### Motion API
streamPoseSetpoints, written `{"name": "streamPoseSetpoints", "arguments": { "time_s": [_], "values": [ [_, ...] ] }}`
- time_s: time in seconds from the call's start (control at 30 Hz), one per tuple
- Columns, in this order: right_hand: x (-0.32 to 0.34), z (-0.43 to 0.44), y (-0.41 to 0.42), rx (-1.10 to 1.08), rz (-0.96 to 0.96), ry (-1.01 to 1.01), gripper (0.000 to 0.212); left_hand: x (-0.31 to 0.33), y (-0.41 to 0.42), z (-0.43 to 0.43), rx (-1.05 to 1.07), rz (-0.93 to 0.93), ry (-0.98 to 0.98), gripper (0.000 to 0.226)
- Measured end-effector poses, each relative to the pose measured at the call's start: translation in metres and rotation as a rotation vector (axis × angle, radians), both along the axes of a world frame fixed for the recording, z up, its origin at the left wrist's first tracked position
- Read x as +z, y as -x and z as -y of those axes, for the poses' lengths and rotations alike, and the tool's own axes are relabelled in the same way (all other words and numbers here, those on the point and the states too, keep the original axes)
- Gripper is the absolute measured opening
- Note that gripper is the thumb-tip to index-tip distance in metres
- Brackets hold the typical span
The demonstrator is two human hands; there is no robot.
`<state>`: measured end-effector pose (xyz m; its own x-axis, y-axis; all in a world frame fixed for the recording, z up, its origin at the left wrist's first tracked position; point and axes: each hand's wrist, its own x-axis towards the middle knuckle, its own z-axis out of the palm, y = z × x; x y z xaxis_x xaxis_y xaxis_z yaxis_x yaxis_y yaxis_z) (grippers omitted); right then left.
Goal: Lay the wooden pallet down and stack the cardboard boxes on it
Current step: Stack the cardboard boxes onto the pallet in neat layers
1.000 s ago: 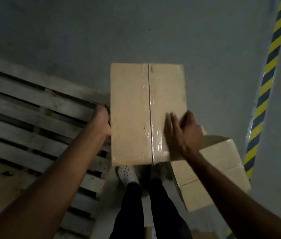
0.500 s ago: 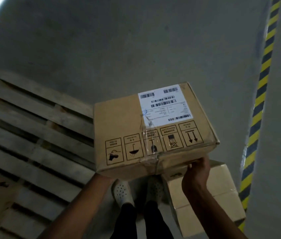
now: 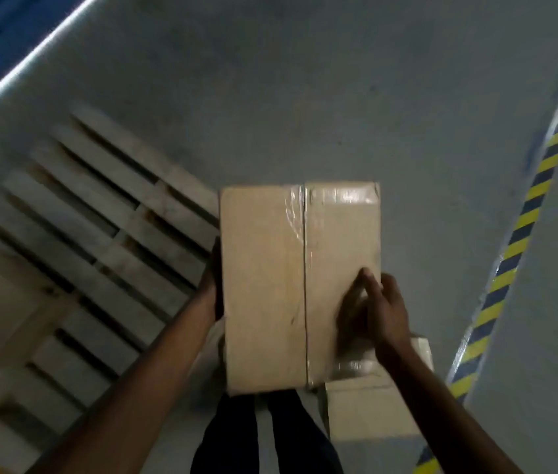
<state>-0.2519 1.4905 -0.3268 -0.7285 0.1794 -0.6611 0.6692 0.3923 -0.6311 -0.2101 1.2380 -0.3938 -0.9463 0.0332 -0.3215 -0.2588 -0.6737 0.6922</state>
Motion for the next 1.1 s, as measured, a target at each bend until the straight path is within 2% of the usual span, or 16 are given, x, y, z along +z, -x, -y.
{"name": "streamPoseSetpoints", "arguments": {
  "time_s": [0.03, 0.07, 0.1, 0.2, 0.3, 0.4, 0.53, 0.63, 0.73, 0.77, 0.9, 1.0, 1.1],
  "values": [
    [0.006, 0.001, 0.004, 0.1, 0.006, -0.021, 0.041, 0.02, 0.004, -0.003, -0.114, 0.328, 0.075, 0.045],
    [0.012, 0.001, 0.006, 0.193, 0.016, -0.028, 0.047, 0.03, -0.003, 0.005, 0.041, 0.58, 0.218, 0.049],
    [0.018, 0.003, 0.008, 0.258, 0.031, -0.028, 0.051, 0.044, -0.009, 0.01, 0.182, 0.691, 0.27, 0.054],
    [0.047, 0.025, 0.019, 0.463, 0.044, -0.142, 0.055, 0.079, -0.031, 0.022, 0.285, 0.692, 0.225, 0.062],
    [0.074, 0.059, 0.026, 0.628, 0.066, -0.242, 0.065, 0.112, -0.057, 0.036, 0.317, 0.681, 0.198, 0.06],
    [0.1, 0.088, 0.017, 0.711, 0.098, -0.252, 0.073, 0.145, -0.09, 0.048, 0.362, 0.616, 0.172, 0.054],
    [0.132, 0.119, -0.017, 0.813, 0.049, -0.252, 0.075, 0.183, -0.146, 0.062, 0.485, 0.627, 0.191, 0.053],
    [0.149, 0.139, -0.058, 0.859, -0.002, -0.264, 0.077, 0.193, -0.2, 0.076, 0.597, 0.698, 0.277, 0.044],
    [0.164, 0.157, -0.107, 0.881, 0.01, -0.287, 0.079, 0.2, -0.253, 0.09, 0.594, 0.836, 0.483, 0.04],
    [0.167, 0.163, -0.121, 0.887, 0.021, -0.284, 0.08, 0.205, -0.27, 0.094, 0.59, 0.857, 0.493, 0.04],
    [0.188, 0.193, -0.173, 0.89, 0.032, -0.242, 0.08, 0.222, -0.328, 0.115, 0.605, 0.84, 0.431, 0.053],
    [0.207, 0.21, -0.202, 0.9, -0.022, -0.228, 0.073, 0.247, -0.355, 0.123, 0.681, 0.74, 0.244, 0.041],
    [0.219, 0.22, -0.209, 0.88, -0.106, -0.106, 0.055, 0.263, -0.376, 0.131, 0.687, 0.624, 0.096, 0.035]
  ]
}}
